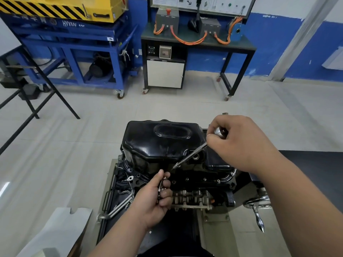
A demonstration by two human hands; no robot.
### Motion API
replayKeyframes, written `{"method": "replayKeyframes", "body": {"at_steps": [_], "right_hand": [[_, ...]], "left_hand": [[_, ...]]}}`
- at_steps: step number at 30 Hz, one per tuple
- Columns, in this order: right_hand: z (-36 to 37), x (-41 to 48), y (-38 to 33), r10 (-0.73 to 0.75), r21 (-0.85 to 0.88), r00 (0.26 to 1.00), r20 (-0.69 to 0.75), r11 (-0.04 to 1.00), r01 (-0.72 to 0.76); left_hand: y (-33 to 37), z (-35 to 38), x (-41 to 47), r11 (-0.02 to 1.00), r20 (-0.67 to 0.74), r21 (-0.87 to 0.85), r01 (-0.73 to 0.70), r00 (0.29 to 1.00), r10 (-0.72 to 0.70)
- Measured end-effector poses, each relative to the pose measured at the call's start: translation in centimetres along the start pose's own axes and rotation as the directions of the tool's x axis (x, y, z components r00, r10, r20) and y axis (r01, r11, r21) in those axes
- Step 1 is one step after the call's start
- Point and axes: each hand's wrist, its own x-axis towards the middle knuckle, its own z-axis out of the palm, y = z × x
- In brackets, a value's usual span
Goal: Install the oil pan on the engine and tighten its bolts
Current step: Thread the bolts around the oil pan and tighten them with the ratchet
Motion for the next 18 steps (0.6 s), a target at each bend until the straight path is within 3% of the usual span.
{"method": "replayKeyframes", "body": {"at_steps": [6,18], "right_hand": [[0.0,-0.1,-0.2,-0.015,0.058,1.0,0.008,0.998,0.014],[1.1,-0.3,-0.2,0.02,0.089,0.998,0.065,0.996,-0.026]], "left_hand": [[0.5,-1.0,0.6,0.999,-0.067,-0.008,-0.038,0.997,0.038],[0.0,-1.2,1.1,0.981,-0.035,-0.18,0.079,0.996,-0.087]]}}
